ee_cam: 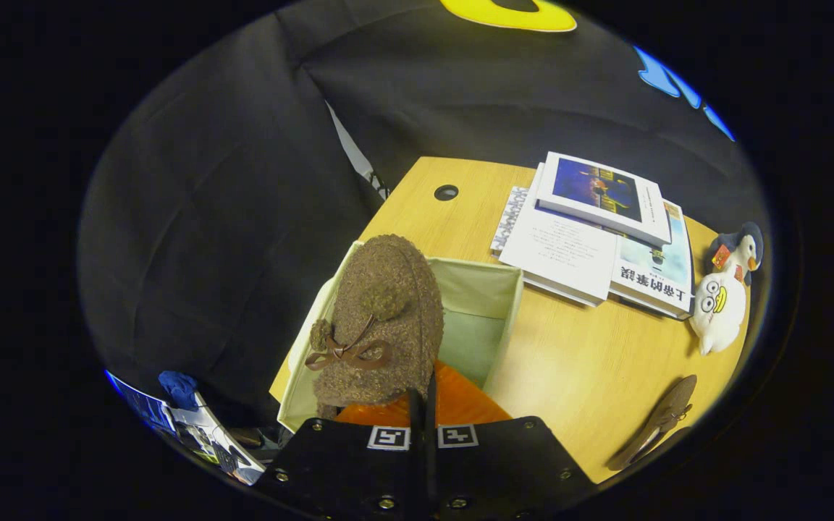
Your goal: Open the storage box then place both shoes into the box .Put the left shoe in first, then the right shoe, with the right side of both shoes facing outward in a uniform manner.
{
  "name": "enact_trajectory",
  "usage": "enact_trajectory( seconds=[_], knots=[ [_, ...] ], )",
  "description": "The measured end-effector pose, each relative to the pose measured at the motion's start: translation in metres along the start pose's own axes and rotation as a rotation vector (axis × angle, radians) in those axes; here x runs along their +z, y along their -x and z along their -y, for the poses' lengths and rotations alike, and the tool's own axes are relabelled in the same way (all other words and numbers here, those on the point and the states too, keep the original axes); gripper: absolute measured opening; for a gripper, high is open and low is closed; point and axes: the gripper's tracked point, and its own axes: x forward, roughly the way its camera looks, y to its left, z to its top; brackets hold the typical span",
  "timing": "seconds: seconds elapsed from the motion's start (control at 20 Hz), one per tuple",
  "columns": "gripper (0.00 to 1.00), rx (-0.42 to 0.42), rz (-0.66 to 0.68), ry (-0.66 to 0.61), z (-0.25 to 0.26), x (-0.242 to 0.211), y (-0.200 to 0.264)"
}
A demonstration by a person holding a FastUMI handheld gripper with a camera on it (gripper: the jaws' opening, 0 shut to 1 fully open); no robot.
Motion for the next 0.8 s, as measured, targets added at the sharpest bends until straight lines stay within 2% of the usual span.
enact_trajectory(
  seconds=[0.4,0.45,0.65,0.8],
  knots=[
    [0.02,-0.036,-0.054,0.067,-0.008,-0.002,-0.037],
    [0.11,-0.037,-0.063,0.086,-0.009,-0.007,-0.042],
    [0.84,-0.041,-0.041,0.152,-0.002,-0.003,-0.03],
    [0.86,-0.006,-0.013,0.137,-0.002,0.003,-0.01]
  ],
)
